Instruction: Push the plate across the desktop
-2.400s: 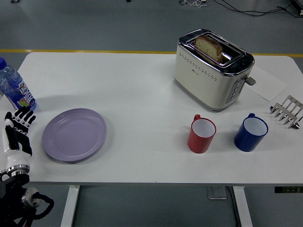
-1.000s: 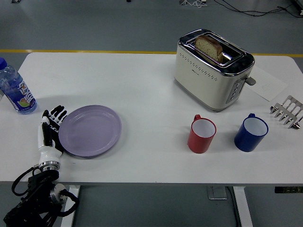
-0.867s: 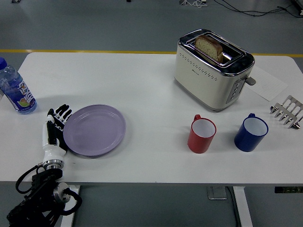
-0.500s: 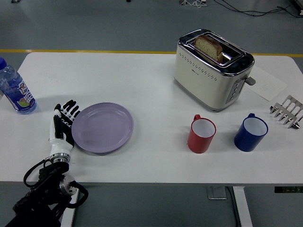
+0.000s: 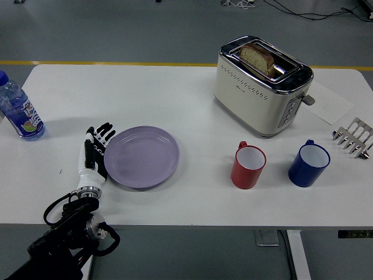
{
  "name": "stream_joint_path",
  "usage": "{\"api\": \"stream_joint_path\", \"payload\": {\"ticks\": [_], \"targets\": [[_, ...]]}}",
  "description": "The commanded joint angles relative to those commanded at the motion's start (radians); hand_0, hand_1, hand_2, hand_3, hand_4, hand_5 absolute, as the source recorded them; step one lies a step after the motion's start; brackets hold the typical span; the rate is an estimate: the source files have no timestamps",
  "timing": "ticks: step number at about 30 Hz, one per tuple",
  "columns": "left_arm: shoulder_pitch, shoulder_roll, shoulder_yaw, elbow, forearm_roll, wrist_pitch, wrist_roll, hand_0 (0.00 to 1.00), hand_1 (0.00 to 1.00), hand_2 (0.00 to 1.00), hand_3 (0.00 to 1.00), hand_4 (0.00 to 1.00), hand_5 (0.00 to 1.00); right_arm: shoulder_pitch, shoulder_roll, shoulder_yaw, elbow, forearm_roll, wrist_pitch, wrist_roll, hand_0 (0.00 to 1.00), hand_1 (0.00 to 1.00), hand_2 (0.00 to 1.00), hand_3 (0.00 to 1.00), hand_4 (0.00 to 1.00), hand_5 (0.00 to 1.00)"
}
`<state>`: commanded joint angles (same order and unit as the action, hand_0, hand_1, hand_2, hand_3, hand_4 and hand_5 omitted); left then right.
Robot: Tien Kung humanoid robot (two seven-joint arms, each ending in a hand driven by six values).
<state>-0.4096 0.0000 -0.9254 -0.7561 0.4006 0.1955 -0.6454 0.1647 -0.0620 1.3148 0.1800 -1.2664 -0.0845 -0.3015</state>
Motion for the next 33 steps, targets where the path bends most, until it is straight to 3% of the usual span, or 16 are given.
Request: {"api": "stream_joint_path", "payload": {"ticks": [15, 33], "targets": [[-0.047, 0.000, 0.156, -0.003, -0.045, -0.002, 0.000, 0.759, 0.776, 0.768, 0.644, 0.436, 0.998, -0.004, 0.002, 0.000, 0.000, -0.005, 0.001, -0.001, 0.607, 0.518, 0.592, 0.574, 0.368, 0.247], [-0.086, 0.000, 0.289, -0.015, -0.058, -0.010, 0.000, 0.755, 0.774, 0.767, 0.644, 0.432, 0.995, -0.009, 0.001, -0.004, 0.000, 0.001, -0.001, 0.001, 0.606, 0.518, 0.592, 0.575, 0.371, 0.237]]}}
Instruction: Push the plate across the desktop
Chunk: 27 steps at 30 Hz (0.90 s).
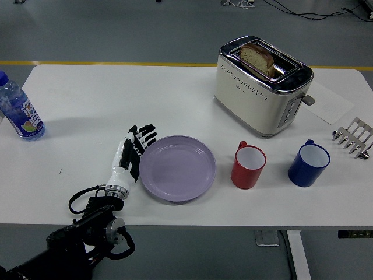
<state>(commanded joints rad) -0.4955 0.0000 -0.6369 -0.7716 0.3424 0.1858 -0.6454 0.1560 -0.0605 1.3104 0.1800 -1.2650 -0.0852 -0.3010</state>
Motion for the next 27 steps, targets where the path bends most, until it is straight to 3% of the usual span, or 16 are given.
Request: {"api": "stream_joint_path", "payload": {"ticks": [14, 22, 27], "targets": [[-0.002, 0.000, 0.005, -0.008, 0.002, 0.002, 0.000, 0.754, 0.772, 0.766, 0.642, 0.433, 0.989, -0.005, 0.001, 0.005, 0.000, -0.005, -0.001, -0.002, 0.605, 0.519, 0.591, 0.574, 0.369, 0.238], [0.009, 0.000, -0.060, -0.018, 0.032, 0.008, 0.000, 0.751, 0.771, 0.766, 0.642, 0.431, 0.984, -0.004, 0.000, 0.004, 0.000, 0.000, -0.003, 0.001, 0.605, 0.519, 0.592, 0.574, 0.369, 0.239], [0.022, 0.000, -0.166, -0.037, 0.091, 0.026, 0.000, 0.748, 0.766, 0.763, 0.641, 0.431, 0.981, 0.000, -0.002, 0.003, 0.000, 0.007, -0.004, 0.003, 0.605, 0.519, 0.592, 0.574, 0.369, 0.239]]}}
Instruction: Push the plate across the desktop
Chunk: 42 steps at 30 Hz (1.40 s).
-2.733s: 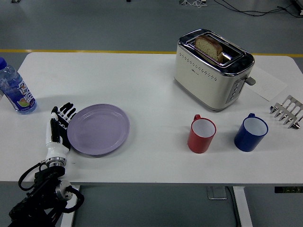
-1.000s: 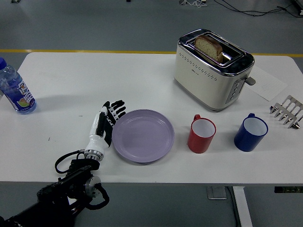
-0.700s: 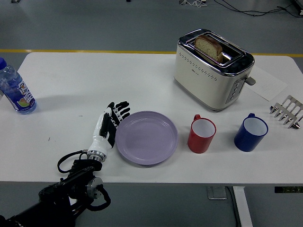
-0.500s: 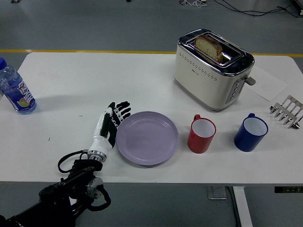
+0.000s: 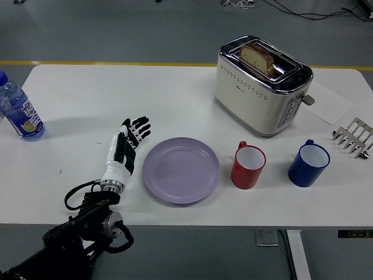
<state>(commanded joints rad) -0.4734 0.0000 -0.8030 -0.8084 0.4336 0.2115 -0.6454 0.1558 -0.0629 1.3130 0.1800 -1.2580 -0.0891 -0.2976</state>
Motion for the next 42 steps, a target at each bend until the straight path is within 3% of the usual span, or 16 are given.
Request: {"api": "stream_joint_path", "payload": {"ticks": [2, 3, 6, 8, 9, 18, 20, 21, 24, 28, 32, 36, 42], "targets": [[0.006, 0.000, -0.059, -0.014, 0.037, -0.002, 0.000, 0.748, 0.766, 0.763, 0.641, 0.431, 0.981, 0.003, -0.002, 0.001, 0.000, 0.002, 0.000, 0.001, 0.605, 0.519, 0.592, 0.574, 0.369, 0.239], [0.006, 0.000, -0.074, -0.015, 0.043, -0.003, 0.000, 0.684, 0.682, 0.686, 0.626, 0.438, 0.983, 0.003, -0.002, 0.001, 0.000, 0.002, -0.001, 0.001, 0.605, 0.519, 0.591, 0.575, 0.370, 0.239], [0.018, 0.000, -0.184, -0.065, 0.129, -0.047, 0.012, 0.684, 0.682, 0.686, 0.626, 0.438, 0.983, 0.010, -0.006, 0.000, 0.000, 0.010, -0.001, 0.004, 0.605, 0.519, 0.591, 0.575, 0.370, 0.239], [0.026, 0.000, -0.249, -0.093, 0.159, -0.079, 0.071, 0.684, 0.682, 0.686, 0.626, 0.438, 0.983, 0.011, -0.007, -0.002, 0.000, 0.015, -0.002, 0.005, 0.605, 0.519, 0.591, 0.575, 0.370, 0.239], [0.035, 0.001, -0.284, -0.116, 0.176, -0.098, 0.111, 0.670, 0.651, 0.639, 0.602, 0.439, 0.980, 0.011, -0.009, -0.003, 0.000, 0.022, -0.003, 0.006, 0.605, 0.518, 0.590, 0.575, 0.370, 0.238], [0.128, 0.123, -0.505, -0.250, 0.171, -0.258, 0.405, 0.656, 0.646, 0.632, 0.599, 0.443, 0.982, 0.010, -0.010, 0.005, 0.000, 0.017, -0.003, 0.006, 0.606, 0.519, 0.590, 0.574, 0.371, 0.237], [0.151, 0.146, -0.543, -0.261, 0.159, -0.281, 0.431, 0.656, 0.646, 0.632, 0.599, 0.443, 0.982, 0.010, -0.011, 0.002, 0.000, 0.021, -0.003, 0.007, 0.606, 0.519, 0.590, 0.574, 0.371, 0.237], [0.166, 0.159, -0.568, -0.263, 0.157, -0.290, 0.441, 0.567, 0.631, 0.625, 0.599, 0.439, 0.982, 0.010, -0.011, 0.002, 0.000, 0.022, -0.003, 0.006, 0.606, 0.519, 0.590, 0.575, 0.372, 0.237], [0.202, 0.180, -0.639, -0.264, 0.160, -0.304, 0.473, 0.567, 0.631, 0.625, 0.599, 0.439, 0.982, 0.009, -0.011, 0.003, 0.000, 0.016, -0.001, 0.005, 0.606, 0.519, 0.590, 0.575, 0.372, 0.237], [0.237, 0.183, -0.746, -0.273, 0.156, -0.362, 0.588, 0.563, 0.647, 0.629, 0.612, 0.441, 0.975, 0.007, -0.010, 0.008, 0.000, 0.005, 0.000, 0.003, 0.606, 0.519, 0.590, 0.575, 0.371, 0.240], [0.271, 0.179, -0.833, -0.275, 0.211, -0.410, 0.716, 0.563, 0.647, 0.629, 0.612, 0.441, 0.975, 0.008, -0.009, 0.007, 0.000, 0.002, 0.001, 0.002, 0.606, 0.519, 0.590, 0.575, 0.371, 0.240], [0.294, 0.165, -0.887, -0.284, 0.220, -0.433, 0.752, 0.578, 0.658, 0.644, 0.622, 0.445, 0.970, 0.007, -0.008, 0.009, 0.000, -0.003, 0.002, 0.001, 0.606, 0.519, 0.590, 0.575, 0.370, 0.242], [0.316, 0.154, -0.930, -0.300, 0.219, -0.435, 0.744, 0.588, 0.663, 0.648, 0.625, 0.452, 0.975, 0.006, -0.007, 0.006, 0.000, 0.004, 0.001, 0.001, 0.606, 0.519, 0.591, 0.575, 0.370, 0.242]]}}
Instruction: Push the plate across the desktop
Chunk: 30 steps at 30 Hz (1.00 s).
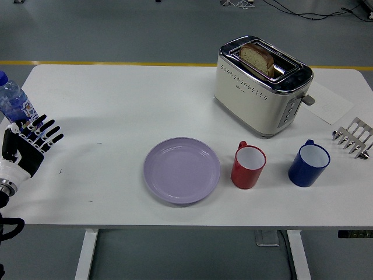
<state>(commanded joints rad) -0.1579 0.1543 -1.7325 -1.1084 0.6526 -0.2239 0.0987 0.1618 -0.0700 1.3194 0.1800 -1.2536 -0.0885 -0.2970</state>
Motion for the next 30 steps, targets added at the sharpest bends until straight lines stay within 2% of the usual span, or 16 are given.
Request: {"api": "stream_joint_path", "payload": {"ticks": [22, 30], "targets": [[0.046, -0.025, -0.044, -0.028, 0.009, 0.015, -0.015, 0.599, 0.666, 0.654, 0.634, 0.479, 0.994, -0.008, 0.007, 0.001, 0.000, -0.015, 0.005, -0.004, 0.607, 0.519, 0.591, 0.575, 0.368, 0.243], [0.048, -0.031, -0.044, -0.028, 0.014, 0.017, -0.015, 0.601, 0.667, 0.654, 0.635, 0.479, 0.995, -0.008, 0.006, 0.003, 0.000, -0.021, 0.007, -0.003, 0.607, 0.518, 0.592, 0.575, 0.367, 0.244]]}}
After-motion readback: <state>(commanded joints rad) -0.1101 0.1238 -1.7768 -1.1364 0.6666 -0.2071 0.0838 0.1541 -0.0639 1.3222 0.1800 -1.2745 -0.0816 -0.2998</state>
